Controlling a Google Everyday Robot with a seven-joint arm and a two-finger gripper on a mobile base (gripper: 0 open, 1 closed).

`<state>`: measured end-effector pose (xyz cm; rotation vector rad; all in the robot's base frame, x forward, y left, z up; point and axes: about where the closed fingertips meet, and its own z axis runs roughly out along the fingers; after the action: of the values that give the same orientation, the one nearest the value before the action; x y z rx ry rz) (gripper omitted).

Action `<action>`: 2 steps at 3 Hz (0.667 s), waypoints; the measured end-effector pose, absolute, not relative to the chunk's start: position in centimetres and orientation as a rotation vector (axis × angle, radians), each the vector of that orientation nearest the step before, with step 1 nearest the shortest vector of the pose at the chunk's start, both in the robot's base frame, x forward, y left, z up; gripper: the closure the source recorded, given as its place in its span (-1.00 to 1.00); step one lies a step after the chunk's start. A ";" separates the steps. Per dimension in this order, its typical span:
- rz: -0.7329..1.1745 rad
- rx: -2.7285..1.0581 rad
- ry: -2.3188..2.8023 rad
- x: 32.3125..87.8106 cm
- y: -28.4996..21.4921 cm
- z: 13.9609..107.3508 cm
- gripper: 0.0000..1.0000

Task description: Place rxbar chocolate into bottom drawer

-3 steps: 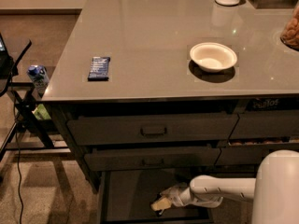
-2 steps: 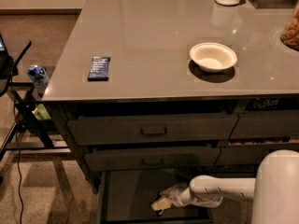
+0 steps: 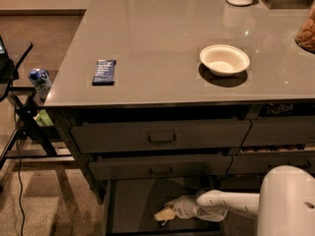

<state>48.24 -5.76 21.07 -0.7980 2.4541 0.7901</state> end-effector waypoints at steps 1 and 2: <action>0.790 -0.766 2.444 49.3 -5.2 19.7 1.00; 0.785 -0.747 2.438 50.3 -5.0 18.8 1.00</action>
Offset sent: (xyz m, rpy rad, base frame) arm 0.0364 0.0073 -0.0341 0.0184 -0.0314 -0.0621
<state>50.30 -4.97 18.76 -0.7473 2.4376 0.7855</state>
